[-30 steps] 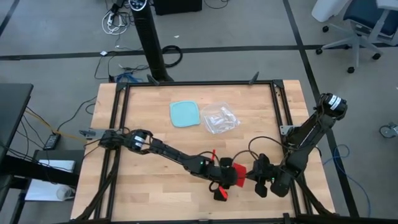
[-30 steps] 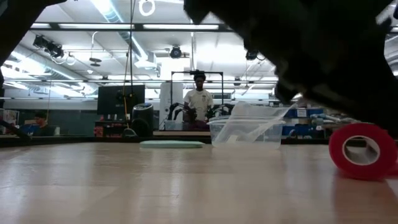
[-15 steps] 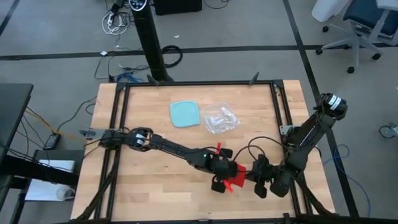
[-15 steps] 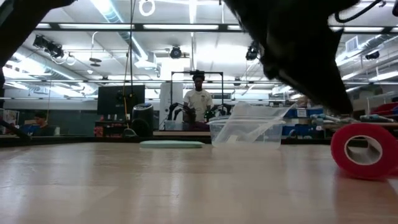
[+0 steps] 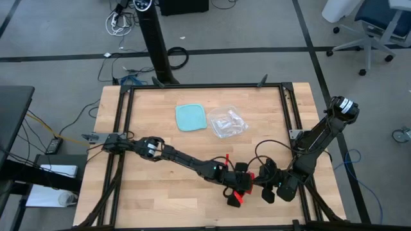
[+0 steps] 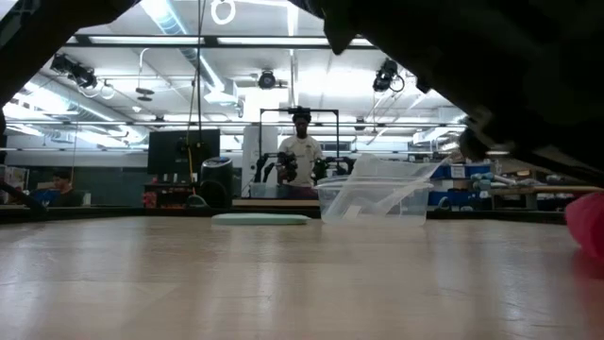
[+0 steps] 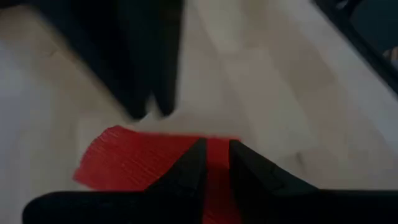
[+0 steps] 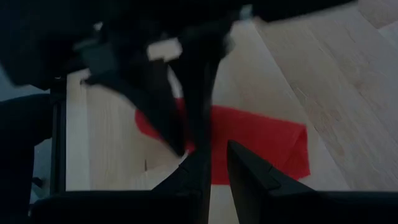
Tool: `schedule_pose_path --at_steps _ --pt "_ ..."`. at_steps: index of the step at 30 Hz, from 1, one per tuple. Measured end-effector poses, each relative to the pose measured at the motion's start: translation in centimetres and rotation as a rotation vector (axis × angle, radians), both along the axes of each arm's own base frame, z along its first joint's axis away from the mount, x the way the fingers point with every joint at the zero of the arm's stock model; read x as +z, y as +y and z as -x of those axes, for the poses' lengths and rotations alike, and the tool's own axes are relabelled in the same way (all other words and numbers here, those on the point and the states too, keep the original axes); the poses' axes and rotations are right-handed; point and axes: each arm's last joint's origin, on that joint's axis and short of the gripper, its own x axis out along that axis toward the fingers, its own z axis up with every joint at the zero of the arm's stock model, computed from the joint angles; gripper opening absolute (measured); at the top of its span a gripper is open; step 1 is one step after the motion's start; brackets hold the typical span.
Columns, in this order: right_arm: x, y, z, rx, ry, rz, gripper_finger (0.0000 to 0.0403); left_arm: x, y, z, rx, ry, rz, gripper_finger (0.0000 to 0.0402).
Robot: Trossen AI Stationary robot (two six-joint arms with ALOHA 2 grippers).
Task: Roll bandage
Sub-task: Roll the red bandage
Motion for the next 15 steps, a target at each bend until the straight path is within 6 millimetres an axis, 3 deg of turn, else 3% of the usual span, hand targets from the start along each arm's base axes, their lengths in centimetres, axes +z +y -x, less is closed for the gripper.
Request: schedule_pose_path --at_steps 5,13,15 --pt "0.0 0.0 0.1 -0.005 0.004 0.003 0.0052 0.6 -0.3 0.1 -0.007 0.010 0.004 0.0072" --pt "0.0 -0.1 0.1 -0.017 -0.008 0.019 0.0052 5.7 -0.4 0.4 -0.036 0.080 -0.098 0.0072" --pt "0.0 -0.1 0.1 -0.018 -0.008 0.019 0.0052 6.0 0.0 0.5 -0.032 0.089 -0.122 0.0072"
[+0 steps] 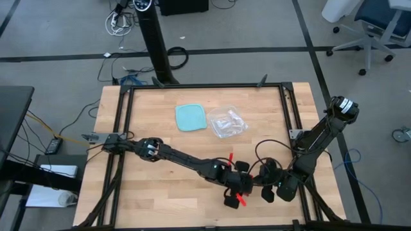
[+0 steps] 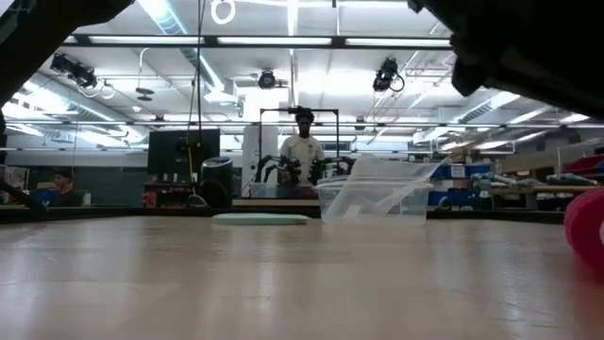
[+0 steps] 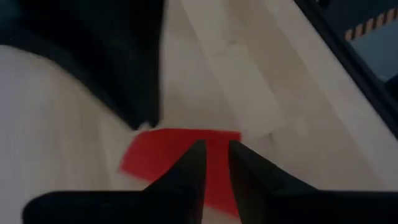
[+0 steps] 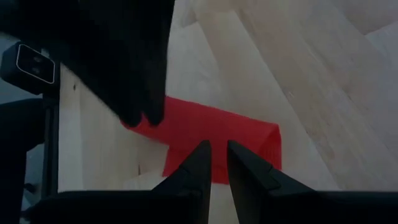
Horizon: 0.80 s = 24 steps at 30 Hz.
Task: Roll bandage
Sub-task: Roll the red bandage
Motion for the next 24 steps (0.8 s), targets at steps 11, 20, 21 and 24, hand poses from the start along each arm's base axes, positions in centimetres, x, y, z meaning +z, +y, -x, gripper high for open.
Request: schedule_pose_path --at_steps 11,20,21,24 --pt "0.0 0.1 0.2 0.008 0.000 0.003 0.0052 -3.0 0.7 0.9 -0.002 0.137 -0.026 0.0072" --pt "0.0 0.1 0.2 0.006 -0.002 0.004 0.0052 -5.6 0.2 0.6 0.028 0.030 0.087 0.0072" --pt "0.0 0.1 0.1 0.006 -0.003 0.004 0.0052 -5.4 0.0 0.4 0.025 0.002 0.108 0.0072" --pt "0.0 0.1 0.1 0.002 -0.004 0.001 0.0052 -5.3 -0.5 0.1 0.015 -0.057 0.134 0.0072"
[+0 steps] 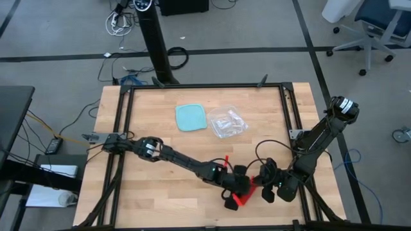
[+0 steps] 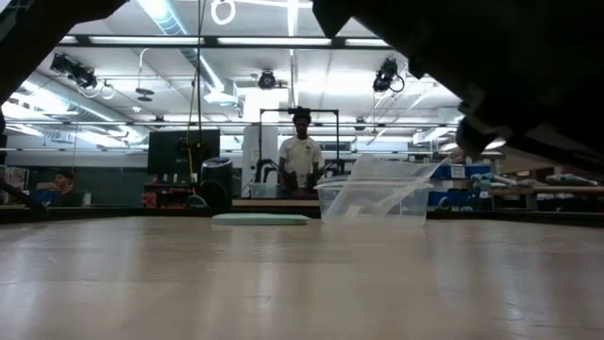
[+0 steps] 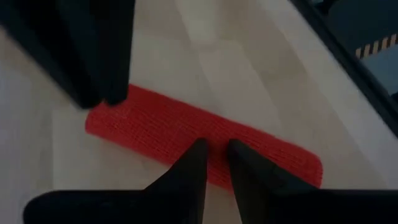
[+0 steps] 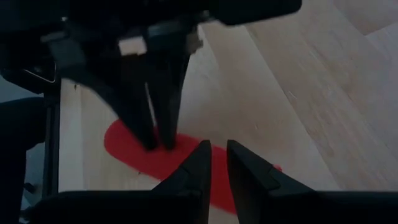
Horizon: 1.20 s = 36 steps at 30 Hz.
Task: Roll bandage
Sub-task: Roll the red bandage, then open the transparent zip lock bag
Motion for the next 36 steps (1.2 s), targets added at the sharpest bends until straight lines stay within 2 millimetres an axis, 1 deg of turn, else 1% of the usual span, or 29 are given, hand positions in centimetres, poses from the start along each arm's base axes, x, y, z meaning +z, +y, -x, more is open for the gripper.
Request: schedule_pose_path --at_steps 4,7,9,12,15,18,20,22,25,28,32,34,36 --pt "0.1 0.2 0.0 0.012 -0.010 -0.003 0.0052 0.1 -0.2 -0.1 0.018 -0.033 -0.022 0.0072" --pt "0.8 1.4 0.1 0.132 -0.115 0.031 0.0051 0.6 -0.2 -0.1 0.022 -0.019 -0.031 0.0072" --pt "1.1 1.9 0.3 0.182 -0.144 0.038 0.0049 1.0 -0.2 -0.2 0.017 -0.015 -0.028 0.0072" --pt "0.8 1.8 0.6 0.214 -0.104 0.062 0.0047 1.4 -0.2 -0.2 0.014 -0.011 -0.027 0.0072" --pt "0.7 1.7 0.6 0.261 -0.082 0.097 0.0047 2.2 -0.3 -0.2 -0.010 0.014 -0.013 0.0072" --pt "0.7 1.5 0.3 0.315 -0.084 0.169 0.0055 3.1 -0.3 -0.1 -0.023 0.036 -0.031 0.0072" --pt "0.4 1.3 -0.1 0.336 -0.080 0.214 0.0064 3.6 -0.7 0.1 -0.036 0.039 -0.040 0.0072" --pt "-0.2 1.2 -0.5 0.369 -0.053 0.252 0.0079 4.0 -1.6 0.2 -0.066 0.008 -0.044 0.0072" --pt "-1.0 1.2 -1.0 0.406 -0.003 0.260 0.0108 4.4 -4.2 0.7 -0.148 -0.080 -0.032 0.0072" --pt "-0.9 1.0 -0.7 0.381 0.011 0.256 0.0134 4.4 -6.6 1.3 -0.199 -0.177 -0.012 0.0072" --pt "-0.5 1.4 -0.1 0.403 -0.027 0.268 0.0147 4.9 -8.1 1.3 -0.200 -0.320 0.047 0.0072" --pt "-0.5 1.5 0.1 0.413 -0.028 0.274 0.0147 5.2 -8.7 1.3 -0.176 -0.407 0.116 0.0072" --pt "-0.5 1.6 0.2 0.418 -0.027 0.279 0.0145 4.9 -9.1 1.5 -0.147 -0.464 0.180 0.0072"
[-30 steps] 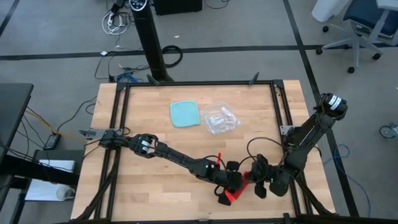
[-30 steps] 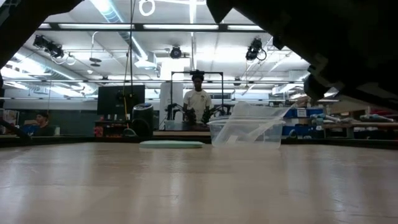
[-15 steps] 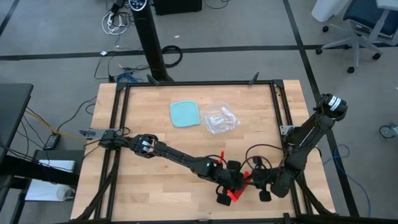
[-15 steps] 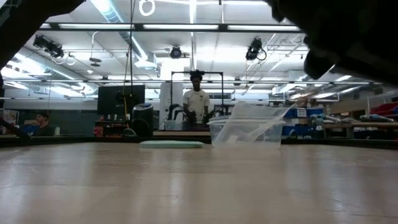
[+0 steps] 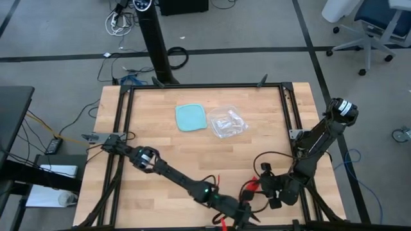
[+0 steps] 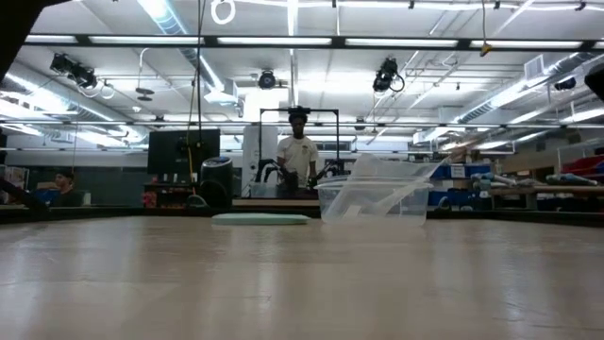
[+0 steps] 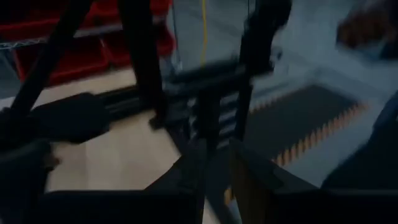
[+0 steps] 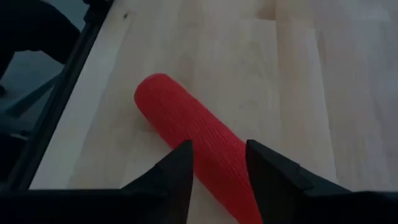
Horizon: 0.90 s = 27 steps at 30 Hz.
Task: Roll bandage
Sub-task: Open the transparent zip lock bag
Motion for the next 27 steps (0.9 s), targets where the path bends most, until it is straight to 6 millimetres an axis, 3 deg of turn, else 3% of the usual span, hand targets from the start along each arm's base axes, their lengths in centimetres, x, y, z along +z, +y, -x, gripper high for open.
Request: schedule_pose_path --at_steps 7,13,17,27 --pt "0.4 0.0 0.3 0.012 -0.005 -0.013 0.0141 -3.3 0.3 0.8 0.220 0.024 0.118 0.0072" --pt "0.7 -0.9 1.1 -0.015 0.061 0.000 0.0141 -4.9 0.2 1.9 0.481 0.121 0.031 0.0072" --pt "0.5 -1.8 1.4 -0.074 0.119 0.036 0.0141 -4.6 0.7 2.5 0.650 0.140 -0.041 0.0072" --pt "1.5 -2.1 1.9 -0.013 0.104 0.042 0.0141 -3.1 -0.3 2.2 0.491 0.047 0.075 0.0072"
